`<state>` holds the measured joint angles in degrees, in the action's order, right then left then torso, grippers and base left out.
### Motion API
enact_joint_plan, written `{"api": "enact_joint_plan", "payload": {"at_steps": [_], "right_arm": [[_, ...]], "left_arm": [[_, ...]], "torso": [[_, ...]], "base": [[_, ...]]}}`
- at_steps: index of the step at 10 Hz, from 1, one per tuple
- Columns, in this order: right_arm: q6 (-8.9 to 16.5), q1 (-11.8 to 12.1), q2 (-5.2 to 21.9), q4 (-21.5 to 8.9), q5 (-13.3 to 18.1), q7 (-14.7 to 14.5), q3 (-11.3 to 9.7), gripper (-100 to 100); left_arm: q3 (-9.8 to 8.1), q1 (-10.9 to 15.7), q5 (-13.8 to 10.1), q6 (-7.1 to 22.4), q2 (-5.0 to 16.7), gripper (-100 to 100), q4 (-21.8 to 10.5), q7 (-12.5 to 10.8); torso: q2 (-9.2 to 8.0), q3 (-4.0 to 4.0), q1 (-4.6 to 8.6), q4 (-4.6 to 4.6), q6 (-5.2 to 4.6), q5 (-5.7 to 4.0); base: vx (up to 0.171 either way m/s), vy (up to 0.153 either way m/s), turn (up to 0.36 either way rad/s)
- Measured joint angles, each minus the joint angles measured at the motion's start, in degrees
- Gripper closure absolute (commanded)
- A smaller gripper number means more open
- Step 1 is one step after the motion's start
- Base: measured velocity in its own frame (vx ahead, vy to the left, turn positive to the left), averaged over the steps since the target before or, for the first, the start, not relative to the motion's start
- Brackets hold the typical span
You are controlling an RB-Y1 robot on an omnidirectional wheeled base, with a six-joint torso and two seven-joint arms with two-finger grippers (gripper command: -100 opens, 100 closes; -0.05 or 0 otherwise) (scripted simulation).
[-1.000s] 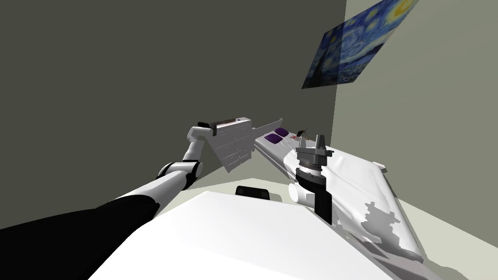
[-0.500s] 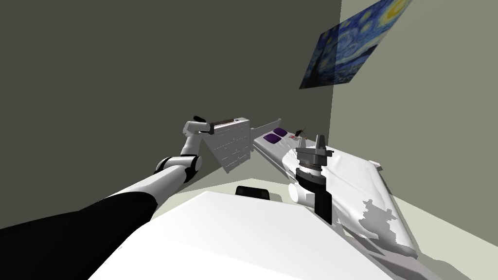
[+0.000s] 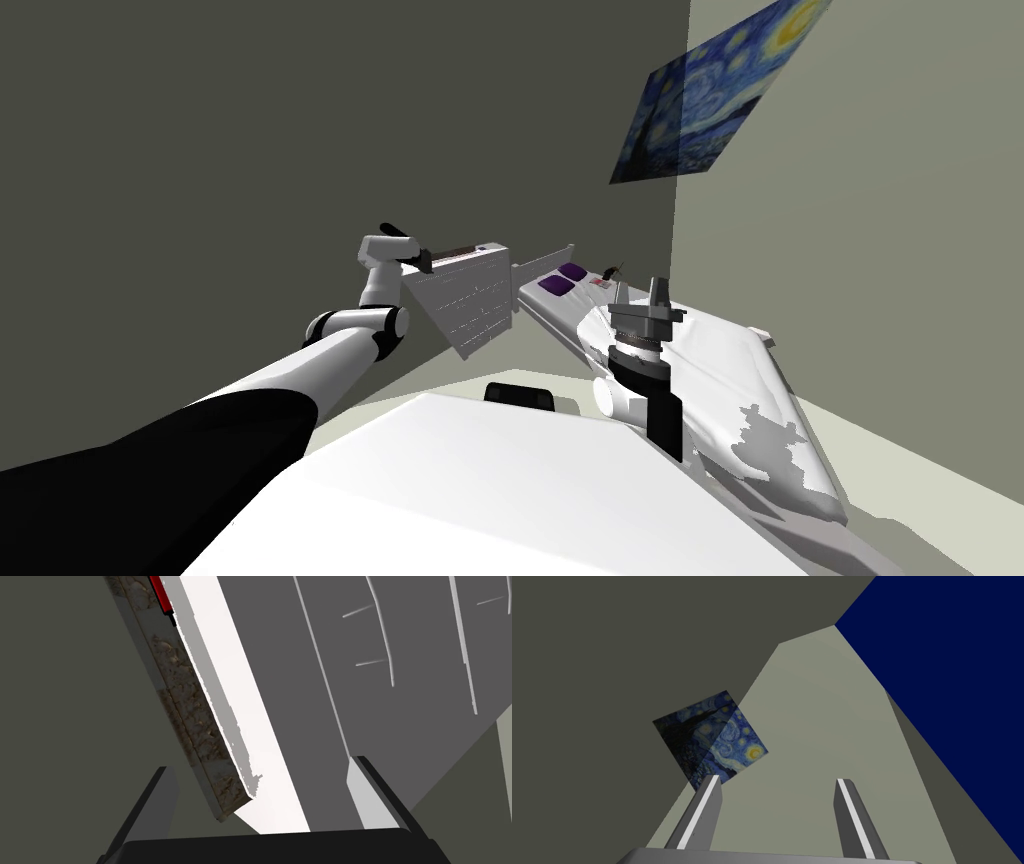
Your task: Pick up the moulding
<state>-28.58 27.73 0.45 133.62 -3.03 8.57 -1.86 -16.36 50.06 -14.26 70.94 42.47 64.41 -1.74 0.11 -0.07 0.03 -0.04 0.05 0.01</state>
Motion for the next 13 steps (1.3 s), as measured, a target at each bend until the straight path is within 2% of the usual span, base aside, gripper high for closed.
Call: {"api": "enact_joint_plan", "payload": {"at_steps": [4,8,10,12,13], "right_arm": [[0.0,0.0,0.0,0.0,0.0,0.0,0.0,0],[0.0,0.0,0.0,0.0,0.0,0.0,0.0,0],[0.0,0.0,0.0,0.0,0.0,0.0,0.0,0],[0.0,0.0,0.0,0.0,0.0,0.0,0.0,0],[0.0,0.0,0.0,0.0,0.0,0.0,0.0,0]], "left_arm": [[-1.89,4.6,-1.5,5.4,3.3,-100,-5.0,-1.1],[-3.98,10.5,-3.2,10.8,7.6,-100,-13.2,-2.3],[-5.27,11.9,-4.2,14.8,9.4,-100,-14.7,-3.4],[-5.6,13.3,-4.5,16.3,10.4,-100,-17.7,-3.6],[-6.2,14.4,-5.0,17.6,11.7,-100,-19.5,-3.7]], "torso": [[0.06,-0.02,-0.03,0.0,-0.01,-0.01],[0.28,-0.16,-0.1,-0.06,-0.01,0.02],[0.33,-0.18,-0.14,-0.07,0.0,0.03],[0.12,-0.08,-0.13,-0.05,0.01,0.05],[0.12,-0.07,-0.17,-0.02,0.01,0.04]], "base": [[0.05,-0.009,-0.045],[0.099,0.002,-0.054],[0.119,0.017,-0.05],[0.053,0.021,-0.036],[0.097,0.033,-0.035]]}}
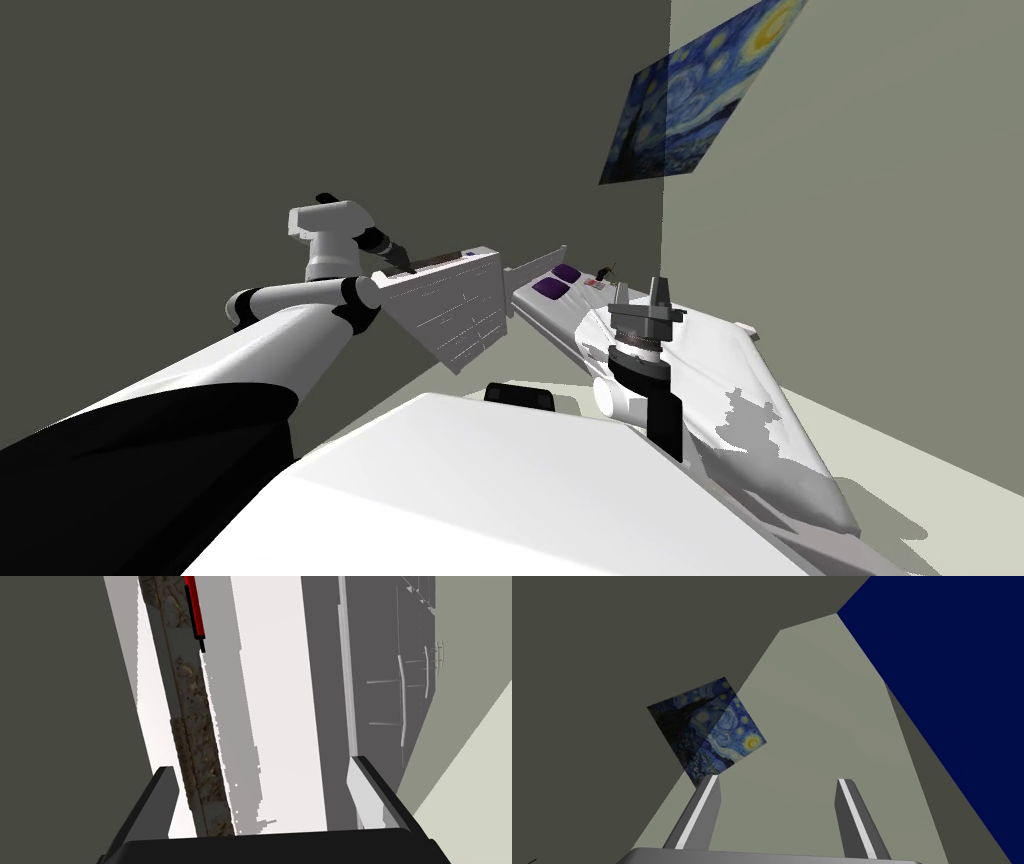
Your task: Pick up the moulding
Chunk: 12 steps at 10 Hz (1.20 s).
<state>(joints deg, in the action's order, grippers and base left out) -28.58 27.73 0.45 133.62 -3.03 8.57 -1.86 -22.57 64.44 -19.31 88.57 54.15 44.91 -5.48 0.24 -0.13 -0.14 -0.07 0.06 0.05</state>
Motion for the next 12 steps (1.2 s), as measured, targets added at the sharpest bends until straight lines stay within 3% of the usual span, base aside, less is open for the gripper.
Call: {"api": "enact_joint_plan", "payload": {"at_steps": [6,7,8,10,11,12], "right_arm": [[0.0,0.0,0.0,0.0,0.0,0.0,0.0,0],[0.0,0.0,0.0,0.0,0.0,0.0,0.0,0],[0.0,0.0,0.0,0.0,0.0,0.0,0.0,0],[0.0,0.0,0.0,0.0,0.0,0.0,0.0,0],[0.0,0.0,0.0,0.0,0.0,0.0,0.0,0],[0.0,0.0,0.0,0.0,0.0,0.0,0.0,0]], "left_arm": [[-2.62,3.7,-2.3,7.2,5.5,-100,-9.4,-1.7],[-2.68,5.7,-2.5,8.2,7.0,-100,-12.8,-2.0],[-3.5,4.8,-3.1,10.0,7.4,-100,-11.9,-2.6],[-4.18,6.0,-3.8,12.8,9.9,-100,-16.1,-3.1],[-4.94,5.1,-4.4,14.4,10.2,-100,-15.3,-3.5],[-5.21,5.4,-4.7,15.4,11.4,-100,-17.2,-3.4]], "torso": [[0.31,-0.19,-0.09,-0.09,0.0,0.04],[0.49,-0.29,-0.18,-0.13,-0.01,0.05],[0.42,-0.27,-0.13,-0.14,0.0,0.07],[0.38,-0.24,-0.29,-0.12,0.0,0.09],[0.24,-0.17,-0.27,-0.1,0.01,0.11],[0.2,-0.14,-0.09,-0.07,0.01,0.06]], "base": [[0.148,0.053,-0.054],[0.168,0.062,-0.028],[0.149,0.056,-0.043],[0.14,0.107,-0.052],[0.113,0.039,-0.033],[0.144,0.041,-0.038]]}}
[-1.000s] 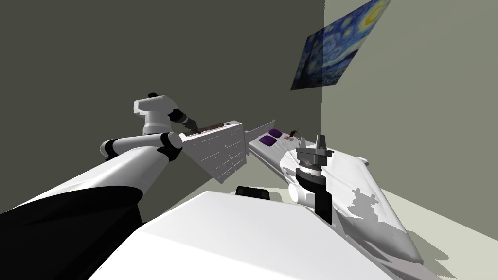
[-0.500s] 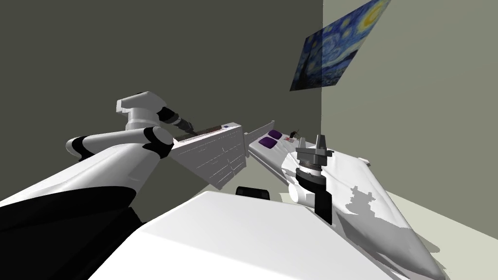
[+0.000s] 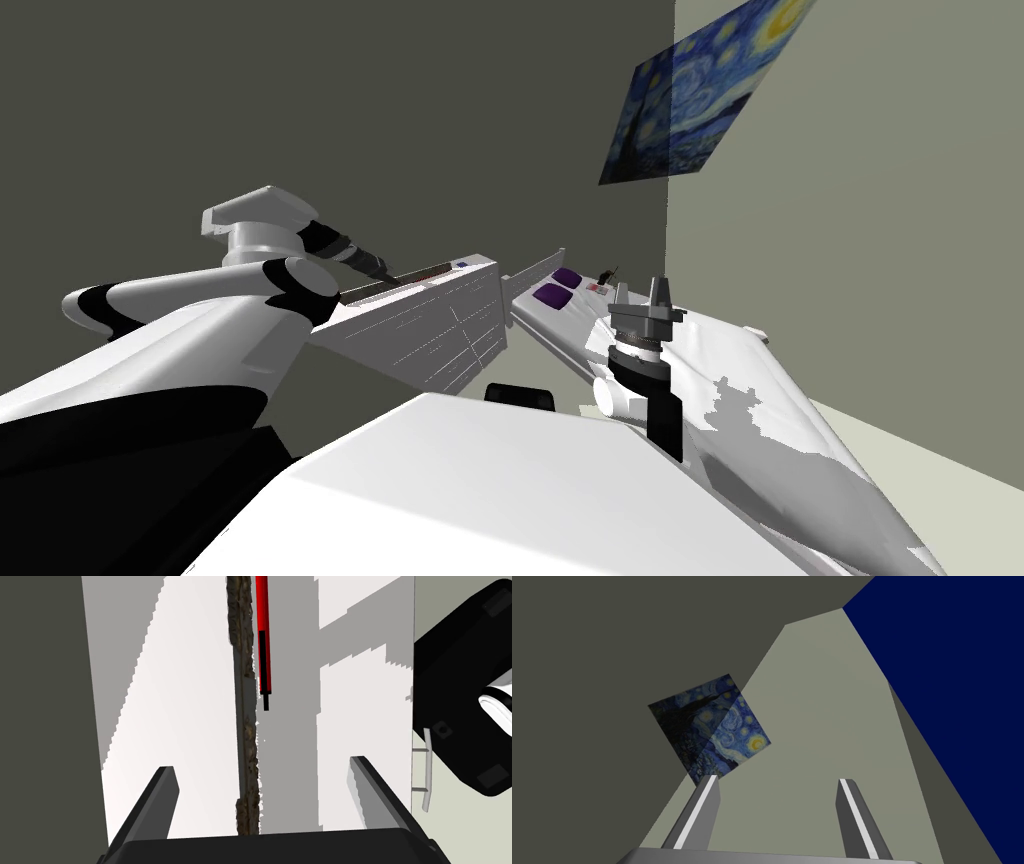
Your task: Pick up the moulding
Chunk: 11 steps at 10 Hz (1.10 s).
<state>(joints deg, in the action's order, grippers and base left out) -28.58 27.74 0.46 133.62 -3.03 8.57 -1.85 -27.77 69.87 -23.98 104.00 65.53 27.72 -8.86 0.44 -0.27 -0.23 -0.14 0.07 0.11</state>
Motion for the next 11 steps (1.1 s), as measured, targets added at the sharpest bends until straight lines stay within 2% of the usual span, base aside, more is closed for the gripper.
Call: {"api": "enact_joint_plan", "payload": {"at_steps": [1,2,6,7,8,9,10,11], "right_arm": [[0.0,0.0,0.0,0.0,0.0,0.0,0.0,0],[0.0,0.0,0.0,0.0,0.0,0.0,0.0,0],[0.0,0.0,0.0,0.0,0.0,0.0,0.0,0],[0.0,0.0,0.0,0.0,0.0,0.0,0.0,0],[0.0,0.0,0.0,0.0,0.0,0.0,0.0,0],[0.0,0.0,0.0,0.0,0.0,0.0,0.0,0],[0.0,0.0,0.0,0.0,0.0,0.0,0.0,0],[0.0,0.0,0.0,0.0,0.0,0.0,0.0,0]], "left_arm": [[-0.46,-0.1,-0.4,1.4,0.8,-100,-1.1,-0.1],[-0.33,0.9,-0.5,2.8,1.7,-100,-3.0,-0.3],[-1.23,0.3,-1.4,7.8,2.7,-100,-3.8,-1.0],[-1.22,0.3,-1.4,8.0,2.7,0,-3.9,-0.9],[-1.22,0.3,-1.4,8.0,2.7,-100,-3.9,-0.9],[-0.55,0.4,-1.7,7.8,1.4,-100,-2.7,-2.3],[0.22,1.1,-1.6,7.2,0.7,-100,-3.1,-3.7],[0.34,-0.3,-2.3,7.1,-1.4,-100,-0.2,-5.8]], "torso": [[0.06,-0.04,0.04,-0.01,-0.01,-0.02],[0.08,-0.05,0.0,-0.02,-0.02,-0.02],[-0.29,0.16,0.19,0.06,-0.01,-0.05],[-0.37,0.21,0.23,0.08,-0.01,-0.06],[-0.43,0.25,0.25,0.1,-0.01,-0.07],[-0.61,0.33,-0.01,0.12,-0.07,-0.03],[-0.76,0.44,-0.17,0.17,-0.01,0.03],[-0.91,0.51,-0.41,0.2,-0.04,0.08]], "base": [[0.141,0.064,-0.042],[0.086,0.044,-0.019],[0.041,0.017,-0.014],[0.0,0.0,0.0],[-0.063,0.093,-0.121],[-0.104,0.131,-0.119],[-0.139,0.192,-0.142],[-0.117,0.155,-0.083]]}}
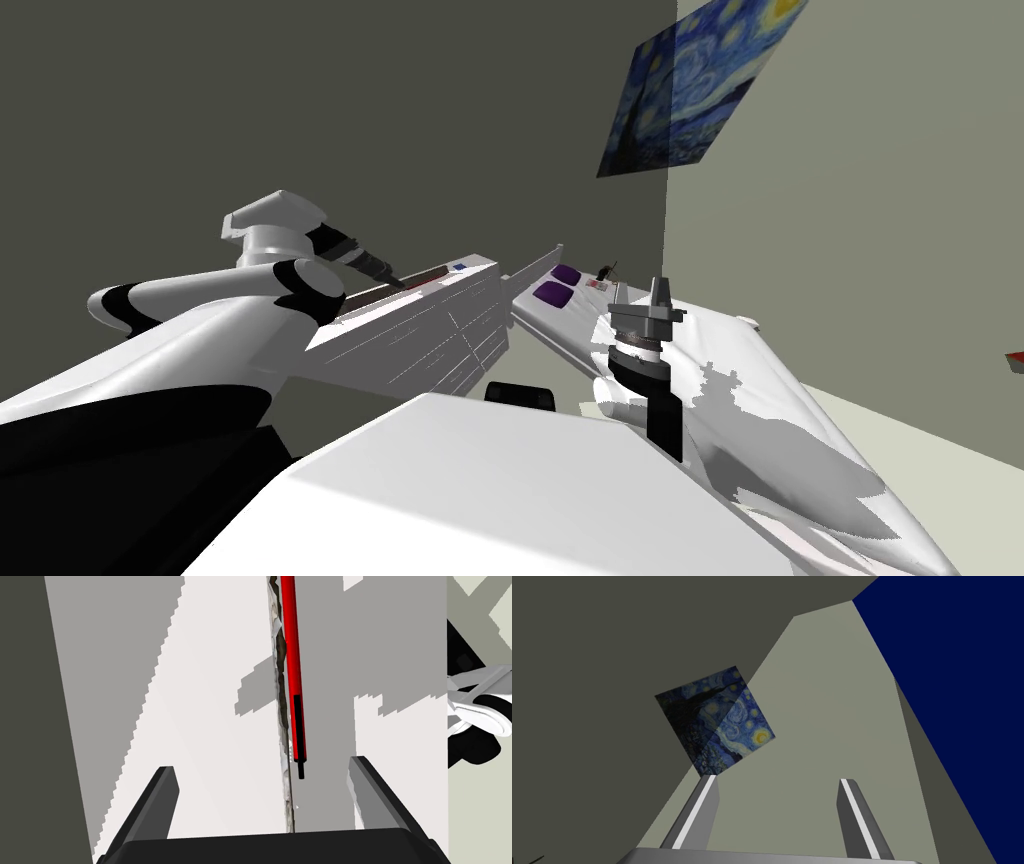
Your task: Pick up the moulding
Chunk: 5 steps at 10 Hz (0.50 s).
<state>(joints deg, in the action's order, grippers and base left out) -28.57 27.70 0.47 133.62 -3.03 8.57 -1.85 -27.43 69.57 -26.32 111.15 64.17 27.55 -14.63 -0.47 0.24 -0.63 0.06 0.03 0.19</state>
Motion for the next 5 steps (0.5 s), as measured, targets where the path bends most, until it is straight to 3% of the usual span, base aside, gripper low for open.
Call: {"api": "enact_joint_plan", "payload": {"at_steps": [1,3,4,5], "right_arm": [[0.0,0.0,0.0,0.0,0.0,0.0,0.0,0],[0.0,0.0,0.0,0.0,0.0,0.0,0.0,0],[0.0,0.0,0.0,0.0,0.0,0.0,0.0,0],[0.0,0.0,0.0,0.0,0.0,0.0,0.0,0]], "left_arm": [[0.55,0.2,-0.1,-0.5,-0.9,-100,0.2,-1.8],[1.18,1.1,0.1,-1.1,-0.9,-100,-0.8,-2.8],[2.26,2.0,0.1,-2.0,-1.7,-100,-1.3,-3.8],[2.34,1.2,-0.3,-2.2,-2.9,-100,0.3,-5.5]], "torso": [[0.01,0.01,0.06,0.02,0.06,0.01],[0.32,-0.16,0.59,-0.05,0.06,-0.13],[0.2,-0.12,0.43,-0.04,-0.01,-0.11],[0.14,-0.07,0.3,-0.02,0.04,-0.06]], "base": [[-0.048,0.05,0.014],[-0.044,0.036,-0.043],[-0.098,0.111,-0.119],[-0.148,0.175,-0.122]]}}
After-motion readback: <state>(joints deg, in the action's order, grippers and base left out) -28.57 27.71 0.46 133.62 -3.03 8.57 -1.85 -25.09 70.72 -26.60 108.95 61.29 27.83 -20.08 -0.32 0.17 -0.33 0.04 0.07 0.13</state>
